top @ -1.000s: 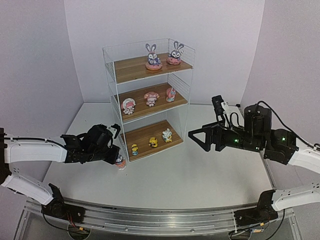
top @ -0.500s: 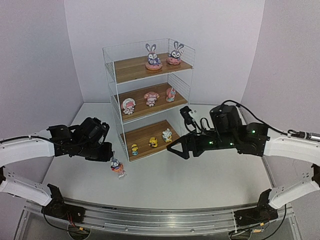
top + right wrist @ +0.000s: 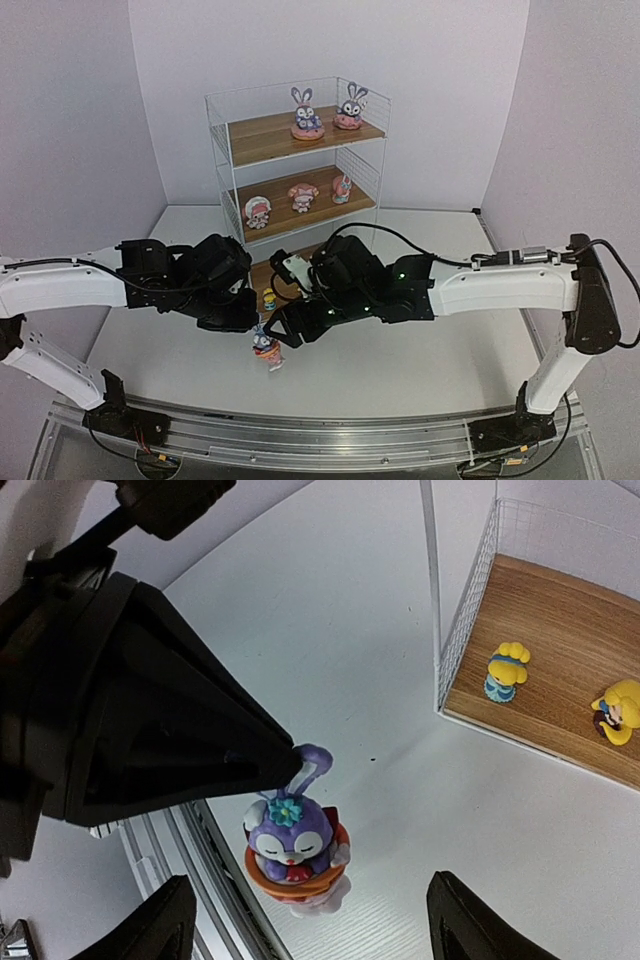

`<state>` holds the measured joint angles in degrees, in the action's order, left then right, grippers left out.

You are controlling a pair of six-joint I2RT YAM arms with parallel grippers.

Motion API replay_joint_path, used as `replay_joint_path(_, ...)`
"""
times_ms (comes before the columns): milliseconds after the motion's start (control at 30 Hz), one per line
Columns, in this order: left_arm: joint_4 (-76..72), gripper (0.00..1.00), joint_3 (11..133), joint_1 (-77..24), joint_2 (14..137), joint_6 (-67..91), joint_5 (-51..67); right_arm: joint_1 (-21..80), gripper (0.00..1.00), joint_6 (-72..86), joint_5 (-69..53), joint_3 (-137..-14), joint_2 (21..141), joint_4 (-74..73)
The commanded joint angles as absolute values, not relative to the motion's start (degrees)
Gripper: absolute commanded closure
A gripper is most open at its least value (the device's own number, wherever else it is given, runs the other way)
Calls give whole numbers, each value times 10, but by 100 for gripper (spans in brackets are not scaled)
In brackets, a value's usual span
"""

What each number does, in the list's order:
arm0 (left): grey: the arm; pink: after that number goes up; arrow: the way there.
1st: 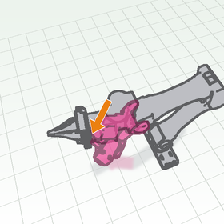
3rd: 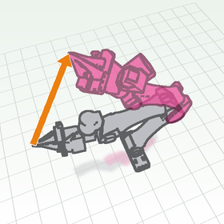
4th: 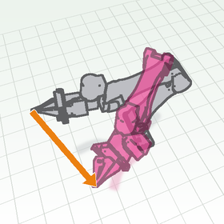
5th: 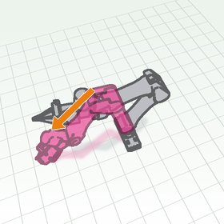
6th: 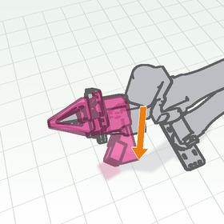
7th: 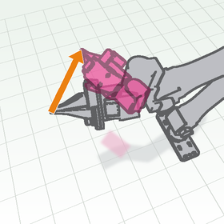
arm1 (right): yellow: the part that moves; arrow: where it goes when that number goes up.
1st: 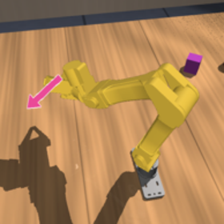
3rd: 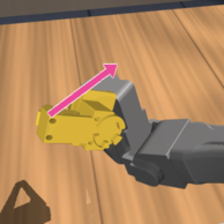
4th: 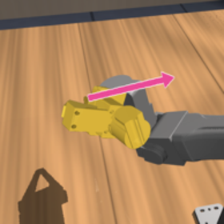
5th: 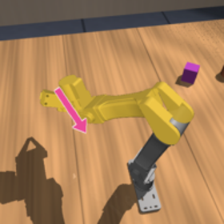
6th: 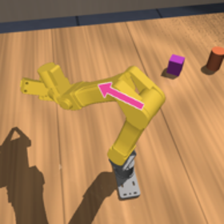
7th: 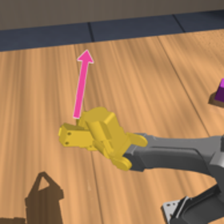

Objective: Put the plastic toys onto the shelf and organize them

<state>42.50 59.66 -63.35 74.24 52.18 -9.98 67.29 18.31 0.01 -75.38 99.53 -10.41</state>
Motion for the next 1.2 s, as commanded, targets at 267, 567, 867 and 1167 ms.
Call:
replay_joint_path(267,394,100,634,-640,759,520,-101,677,33,185,-26,-827,1088,-117)
replay_joint_path(567,380,100,634,-640,761,527,-104,682,43,189,-29,-841,1111,-119)
replay_joint_path(867,375,100,637,-640,767,533,-112,684,43,198,-48,-845,1123,-119)
replay_joint_path(1167,377,100,636,-640,759,538,-123,685,42,190,-36,-826,1112,-119)
